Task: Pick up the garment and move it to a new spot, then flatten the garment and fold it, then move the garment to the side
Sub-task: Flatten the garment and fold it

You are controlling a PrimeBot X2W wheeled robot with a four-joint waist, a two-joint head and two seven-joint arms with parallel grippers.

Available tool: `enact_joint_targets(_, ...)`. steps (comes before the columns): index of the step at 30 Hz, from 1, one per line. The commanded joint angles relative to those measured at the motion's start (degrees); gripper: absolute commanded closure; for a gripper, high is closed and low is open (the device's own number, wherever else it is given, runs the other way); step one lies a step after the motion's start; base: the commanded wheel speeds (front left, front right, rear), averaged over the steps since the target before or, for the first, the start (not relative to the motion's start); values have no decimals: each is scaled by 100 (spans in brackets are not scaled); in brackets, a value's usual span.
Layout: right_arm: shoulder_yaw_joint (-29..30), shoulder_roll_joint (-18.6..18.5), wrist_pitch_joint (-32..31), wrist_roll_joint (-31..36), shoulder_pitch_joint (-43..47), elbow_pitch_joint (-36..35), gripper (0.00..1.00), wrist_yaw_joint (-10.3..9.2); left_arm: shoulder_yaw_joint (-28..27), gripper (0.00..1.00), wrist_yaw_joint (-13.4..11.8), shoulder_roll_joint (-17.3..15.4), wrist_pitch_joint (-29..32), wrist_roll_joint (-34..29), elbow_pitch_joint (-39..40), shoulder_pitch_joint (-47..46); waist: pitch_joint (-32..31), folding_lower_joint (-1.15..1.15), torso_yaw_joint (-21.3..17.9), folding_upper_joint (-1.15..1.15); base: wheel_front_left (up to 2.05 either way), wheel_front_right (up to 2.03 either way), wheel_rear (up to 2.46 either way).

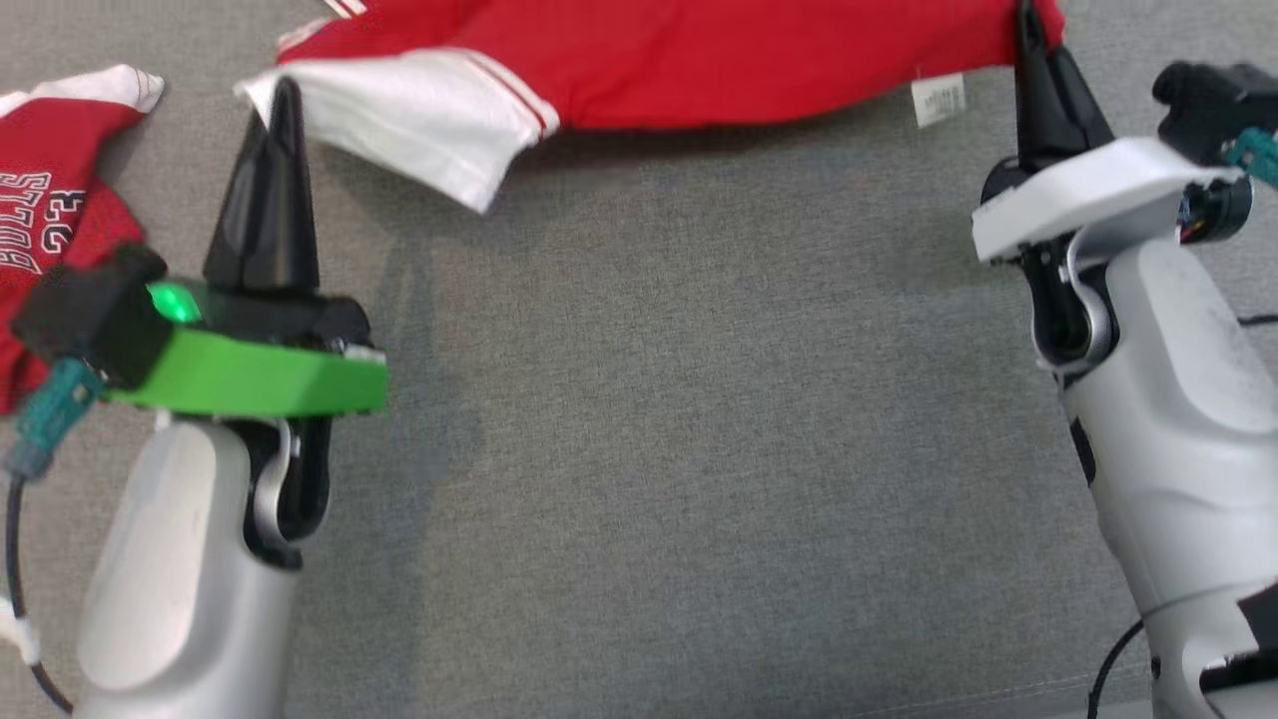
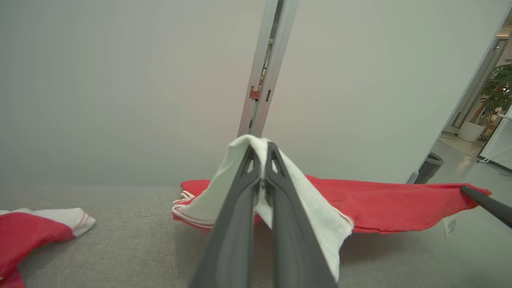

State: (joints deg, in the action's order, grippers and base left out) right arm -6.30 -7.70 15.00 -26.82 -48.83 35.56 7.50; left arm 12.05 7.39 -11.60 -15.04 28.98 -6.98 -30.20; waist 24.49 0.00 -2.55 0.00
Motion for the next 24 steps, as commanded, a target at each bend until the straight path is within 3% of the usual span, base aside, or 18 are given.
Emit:
enact_joint_targets(1,-18,-55,24,-53,317,-138,100,-2,-53,100,13,-21,-18,-6,130,312,-470,0,-33,0,0,0,0)
enact_joint_targets(11,269,91,-220,-179,2195,-1384,100,-2,-267,100,-288,123,-15,140,1077,2336,-1437,0,-151,0,0,0,0)
enact_joint_targets(24,873,459,-1409,39,4580,-3392,100,-2,-48,100,-815,72,325,15,2351,4386,-2015,0,-113,0,0,0,0)
